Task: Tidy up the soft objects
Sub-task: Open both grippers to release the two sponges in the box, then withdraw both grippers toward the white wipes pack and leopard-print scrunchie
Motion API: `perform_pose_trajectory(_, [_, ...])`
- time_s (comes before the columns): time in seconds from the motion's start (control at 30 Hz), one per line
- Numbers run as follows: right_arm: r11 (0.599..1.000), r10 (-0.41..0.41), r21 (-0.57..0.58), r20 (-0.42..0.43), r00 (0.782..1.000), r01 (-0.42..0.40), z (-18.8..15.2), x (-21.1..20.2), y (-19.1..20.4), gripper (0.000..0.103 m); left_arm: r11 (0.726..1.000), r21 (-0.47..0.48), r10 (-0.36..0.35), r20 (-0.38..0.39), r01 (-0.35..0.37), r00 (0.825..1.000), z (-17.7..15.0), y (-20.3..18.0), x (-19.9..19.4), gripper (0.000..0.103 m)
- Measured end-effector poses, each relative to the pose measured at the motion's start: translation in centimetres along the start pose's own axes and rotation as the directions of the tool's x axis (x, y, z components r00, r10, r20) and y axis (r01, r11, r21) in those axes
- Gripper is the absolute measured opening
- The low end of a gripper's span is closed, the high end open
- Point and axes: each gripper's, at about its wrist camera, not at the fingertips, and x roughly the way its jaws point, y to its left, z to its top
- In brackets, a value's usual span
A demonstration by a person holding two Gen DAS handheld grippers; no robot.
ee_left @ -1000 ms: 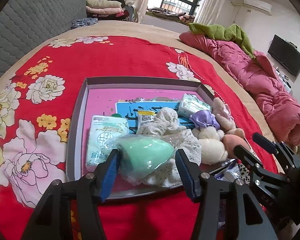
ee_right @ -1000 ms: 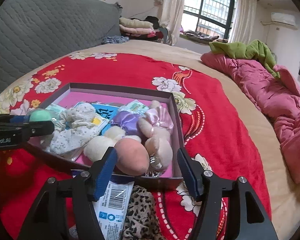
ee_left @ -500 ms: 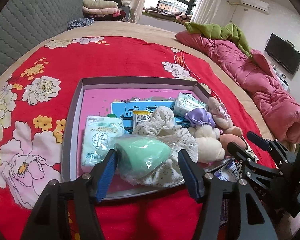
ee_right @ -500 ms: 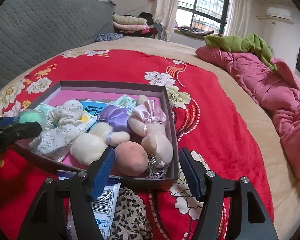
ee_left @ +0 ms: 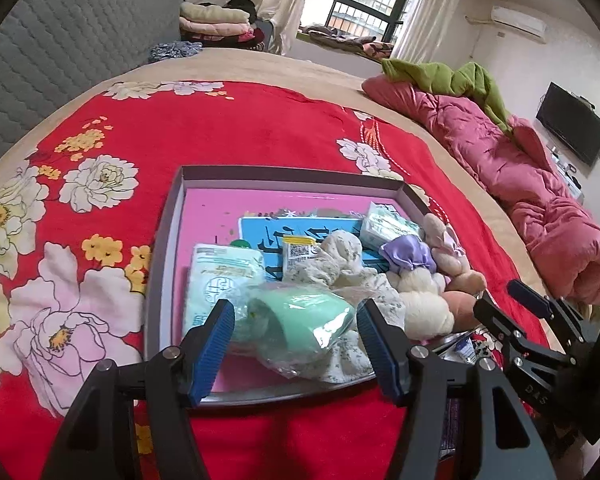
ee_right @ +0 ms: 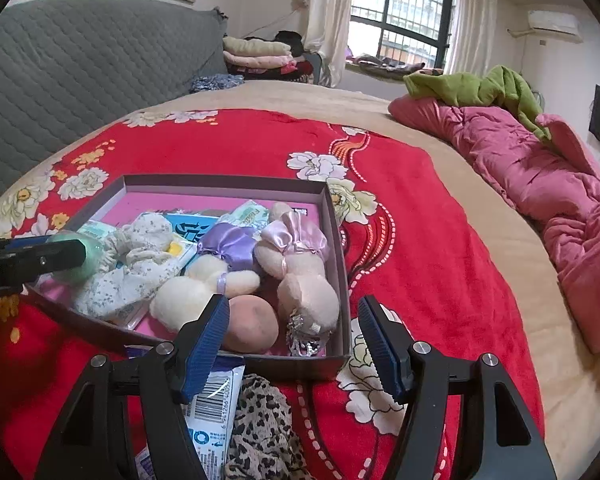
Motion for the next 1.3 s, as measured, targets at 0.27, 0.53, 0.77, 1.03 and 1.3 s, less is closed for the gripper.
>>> perform_pose_trajectory(0.27, [1.0,0.016,0.018,0.004,1.0,-0.016,-0.3,-1.3,-0.5,0.068,0.999,0.007,-0.045,0.034,0.045,0.998,-0.2,0.4,-2.5,0.063])
perform_pose_trajectory(0.53, [1.0,0.006,0.026,0.024,1.0,-0.007,-0.5,-2.6,-0.9,0.068,0.973,0.046,-0.225,0.005,0.224,0.974,-1.5,-1.1,-3.7,0.063])
perform_pose_trajectory(0.77, [1.0,-0.001,0.03,0.026,1.0,0.0,-0.6,-2.8,-1.0,0.068,0.972,0.04,-0.228,-0.054,0.23,0.972,-1.2,-2.0,-1.1,0.063])
perform_pose_trajectory(1.03, [1.0,0.001,0.026,0.021,1.0,-0.001,-0.6,-2.5,-0.8,0.068,0.983,0.001,-0.185,-0.07,0.185,0.98,-1.2,-1.1,0.6,0.063])
perform_pose_trajectory(1.3, [0.999,0.001,0.035,0.017,1.0,-0.002,-0.5,-2.2,-1.0,0.068,0.99,-0.004,-0.143,-0.076,0.143,0.987,-1.1,-0.7,1.1,0.063])
